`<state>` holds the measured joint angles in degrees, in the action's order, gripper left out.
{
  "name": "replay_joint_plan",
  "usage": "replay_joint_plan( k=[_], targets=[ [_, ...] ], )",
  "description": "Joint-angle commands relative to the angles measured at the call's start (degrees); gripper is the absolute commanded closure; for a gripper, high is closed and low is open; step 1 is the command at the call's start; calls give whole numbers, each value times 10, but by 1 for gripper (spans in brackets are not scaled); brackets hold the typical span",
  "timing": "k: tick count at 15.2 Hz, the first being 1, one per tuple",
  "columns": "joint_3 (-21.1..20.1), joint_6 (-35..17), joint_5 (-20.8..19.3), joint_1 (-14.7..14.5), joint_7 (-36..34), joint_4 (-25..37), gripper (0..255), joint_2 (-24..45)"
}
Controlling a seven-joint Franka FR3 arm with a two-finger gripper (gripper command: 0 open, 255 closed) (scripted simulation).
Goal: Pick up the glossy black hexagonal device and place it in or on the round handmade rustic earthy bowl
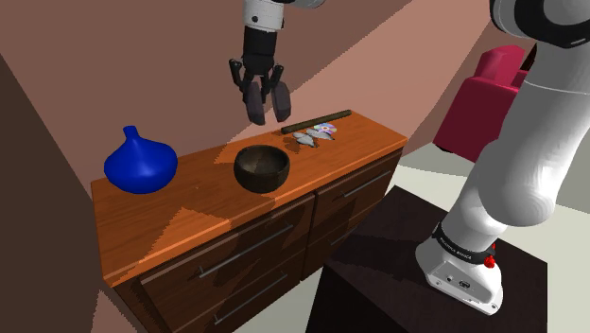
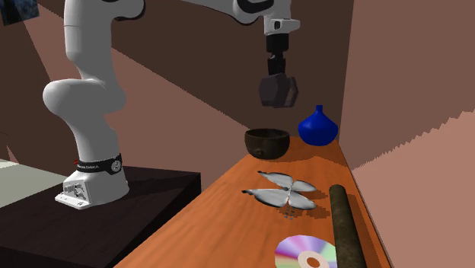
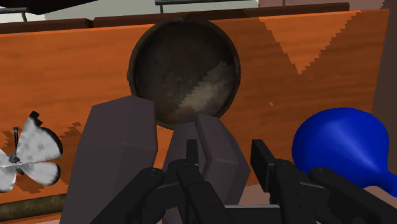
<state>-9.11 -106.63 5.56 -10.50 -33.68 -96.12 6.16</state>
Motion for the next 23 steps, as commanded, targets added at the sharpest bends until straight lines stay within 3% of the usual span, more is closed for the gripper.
replay_joint_plan(
  k=[1,3,23],
  targets=[
    [-10,-2,-1,-13,-25,-13,255,-14],
    [-24,0,-3,-29,-55,-18,255,-24],
    [-25,-147,-2,-30,-44,-143,255,-1]
  ],
)
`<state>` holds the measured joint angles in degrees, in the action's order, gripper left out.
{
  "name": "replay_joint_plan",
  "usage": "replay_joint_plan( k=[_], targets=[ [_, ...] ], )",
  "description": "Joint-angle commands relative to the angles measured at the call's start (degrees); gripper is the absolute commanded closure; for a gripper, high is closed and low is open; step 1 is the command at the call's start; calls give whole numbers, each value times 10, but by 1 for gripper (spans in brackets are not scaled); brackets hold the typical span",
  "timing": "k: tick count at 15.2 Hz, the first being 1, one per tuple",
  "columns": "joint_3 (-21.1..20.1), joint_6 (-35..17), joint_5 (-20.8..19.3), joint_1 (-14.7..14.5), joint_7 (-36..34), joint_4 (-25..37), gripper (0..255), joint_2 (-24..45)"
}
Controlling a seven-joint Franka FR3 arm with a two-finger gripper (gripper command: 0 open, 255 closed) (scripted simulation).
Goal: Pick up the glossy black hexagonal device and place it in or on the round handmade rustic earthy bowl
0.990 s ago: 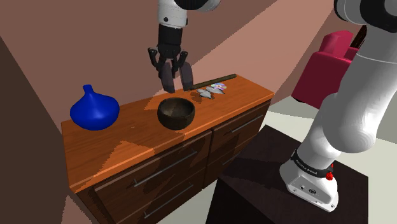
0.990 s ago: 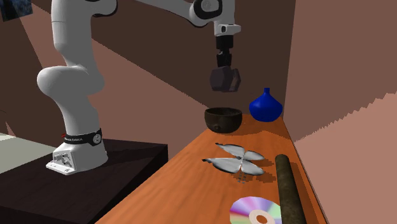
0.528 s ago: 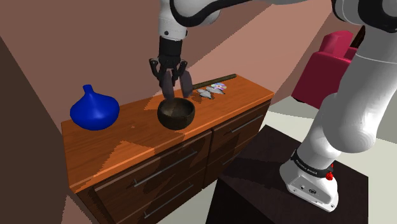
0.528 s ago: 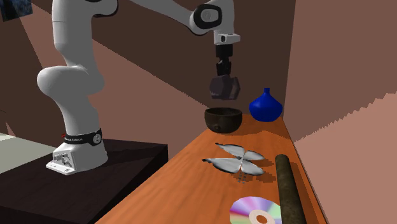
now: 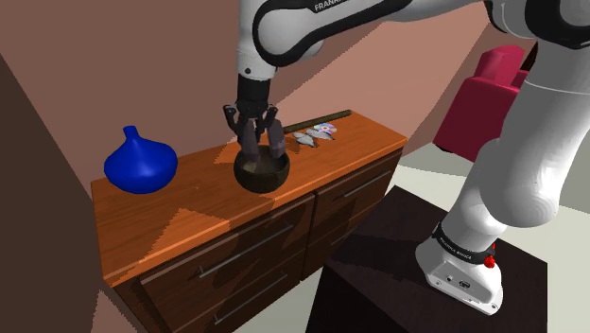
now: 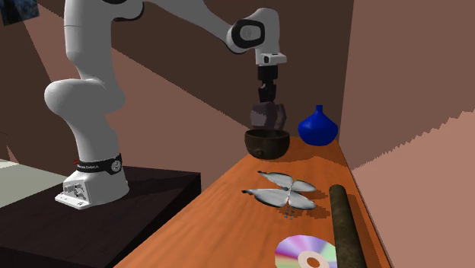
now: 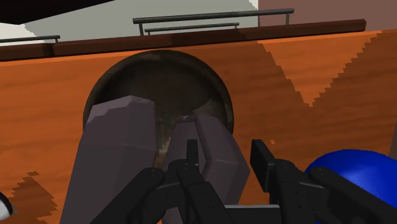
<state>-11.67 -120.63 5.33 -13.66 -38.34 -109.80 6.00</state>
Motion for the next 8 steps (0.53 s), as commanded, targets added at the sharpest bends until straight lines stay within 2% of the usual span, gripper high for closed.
replay_joint_plan(
  k=[1,7,8],
  targets=[
    [1,-7,0,1,3,-6,255,1],
    [1,-7,0,1,3,-6,255,1],
    [1,-7,0,1,3,-6,0,1]
  ],
)
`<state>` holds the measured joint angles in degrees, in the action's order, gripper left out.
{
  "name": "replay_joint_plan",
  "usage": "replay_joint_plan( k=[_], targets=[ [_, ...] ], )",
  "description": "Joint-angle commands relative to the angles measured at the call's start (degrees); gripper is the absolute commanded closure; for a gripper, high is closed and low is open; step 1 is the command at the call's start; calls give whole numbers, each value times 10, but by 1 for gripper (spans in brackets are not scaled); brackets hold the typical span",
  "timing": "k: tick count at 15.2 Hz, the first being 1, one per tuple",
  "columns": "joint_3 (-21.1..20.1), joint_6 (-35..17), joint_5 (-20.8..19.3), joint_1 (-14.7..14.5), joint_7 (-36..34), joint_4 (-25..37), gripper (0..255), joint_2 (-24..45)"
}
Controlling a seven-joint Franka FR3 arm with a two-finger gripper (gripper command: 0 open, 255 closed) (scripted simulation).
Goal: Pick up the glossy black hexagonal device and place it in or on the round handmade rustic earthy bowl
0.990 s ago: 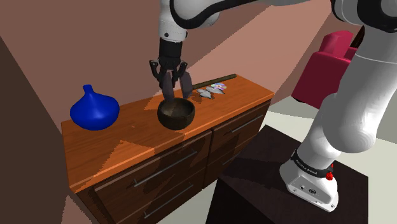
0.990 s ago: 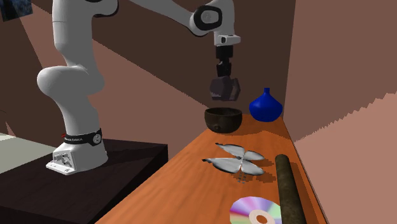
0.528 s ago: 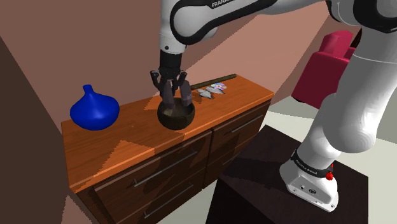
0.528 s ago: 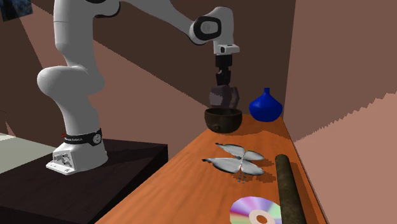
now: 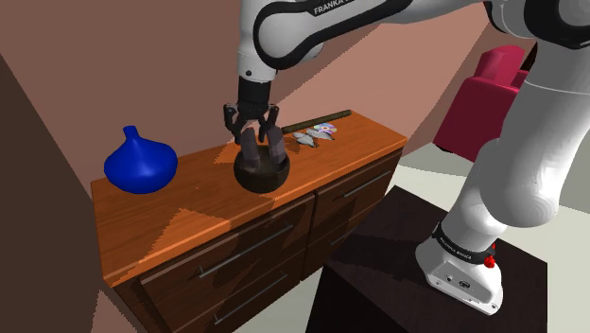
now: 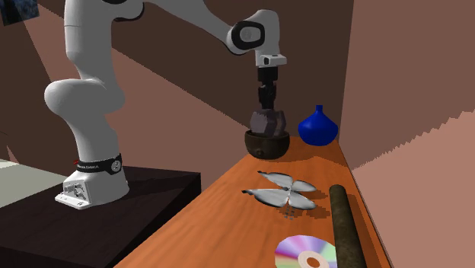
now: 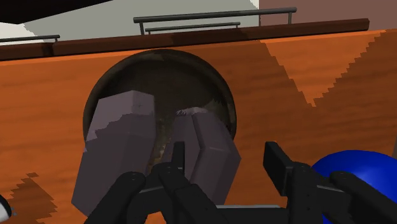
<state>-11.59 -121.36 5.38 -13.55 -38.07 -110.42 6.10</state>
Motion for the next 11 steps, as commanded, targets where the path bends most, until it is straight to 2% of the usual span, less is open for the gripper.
replay_joint_plan(
  k=[1,5,9,11],
  targets=[
    [0,0,0,0,0,0,0,0],
    [0,0,0,0,0,0,0,0],
    [3,67,3,5,2,43,0,-25],
    [3,67,3,5,2,43,0,-25]
  ],
)
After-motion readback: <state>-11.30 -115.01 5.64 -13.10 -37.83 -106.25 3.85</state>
